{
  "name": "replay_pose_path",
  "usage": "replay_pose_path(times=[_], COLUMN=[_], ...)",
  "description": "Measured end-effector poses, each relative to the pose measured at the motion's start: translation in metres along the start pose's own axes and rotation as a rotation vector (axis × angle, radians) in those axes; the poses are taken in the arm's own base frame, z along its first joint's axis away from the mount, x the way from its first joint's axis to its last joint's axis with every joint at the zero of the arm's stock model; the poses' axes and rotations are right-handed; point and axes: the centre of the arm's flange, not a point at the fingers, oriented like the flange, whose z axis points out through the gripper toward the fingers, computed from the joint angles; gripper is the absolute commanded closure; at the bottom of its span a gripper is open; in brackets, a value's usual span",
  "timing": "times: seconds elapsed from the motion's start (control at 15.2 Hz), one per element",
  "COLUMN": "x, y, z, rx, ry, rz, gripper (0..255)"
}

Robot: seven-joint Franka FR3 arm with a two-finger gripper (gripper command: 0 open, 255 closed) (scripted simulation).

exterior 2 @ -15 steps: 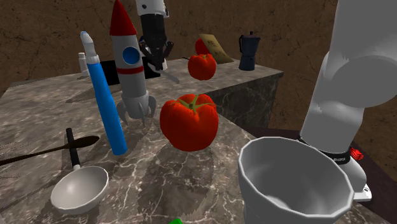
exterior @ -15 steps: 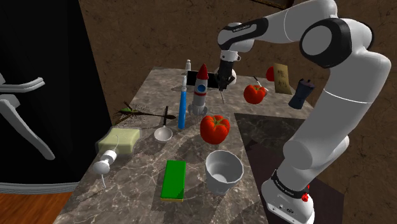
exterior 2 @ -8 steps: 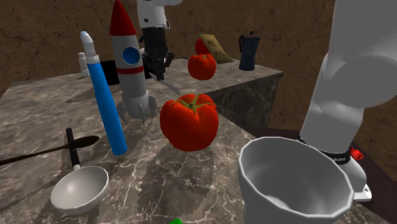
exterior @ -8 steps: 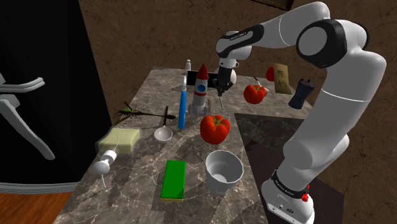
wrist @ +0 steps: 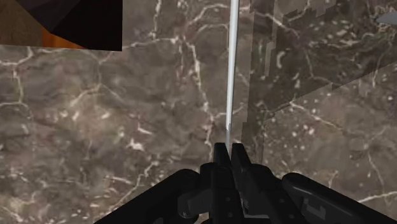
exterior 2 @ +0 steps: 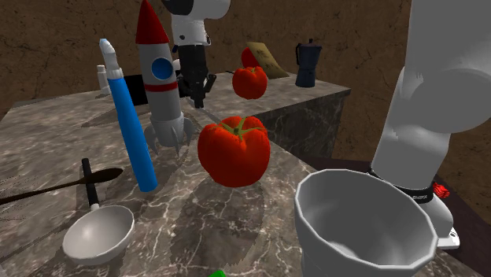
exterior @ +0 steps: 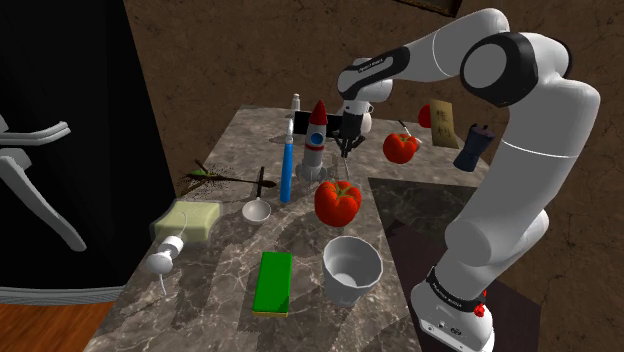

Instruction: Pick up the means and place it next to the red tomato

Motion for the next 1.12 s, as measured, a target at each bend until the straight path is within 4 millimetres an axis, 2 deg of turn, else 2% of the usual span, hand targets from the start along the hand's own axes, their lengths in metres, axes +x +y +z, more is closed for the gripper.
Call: replay_pose_path(times=[0.2, 0.26, 0.66, 0.79, 0.92, 1.12], x=[0.000, 0.000, 0.000, 0.000, -0.001, 0.000], y=[0.000, 0.000, 0.000, 0.000, 0.001, 0.000], z=[0.000, 0.000, 0.000, -0.015, -0.040, -0.048], rx=[0.000, 0.000, 0.000, 0.000, 0.001, 0.000], ry=[0.000, 0.000, 0.000, 0.001, 0.002, 0.001], rz=[0.000, 0.000, 0.000, 0.000, 0.000, 0.000], gripper=[255, 0, 0, 0, 0, 0])
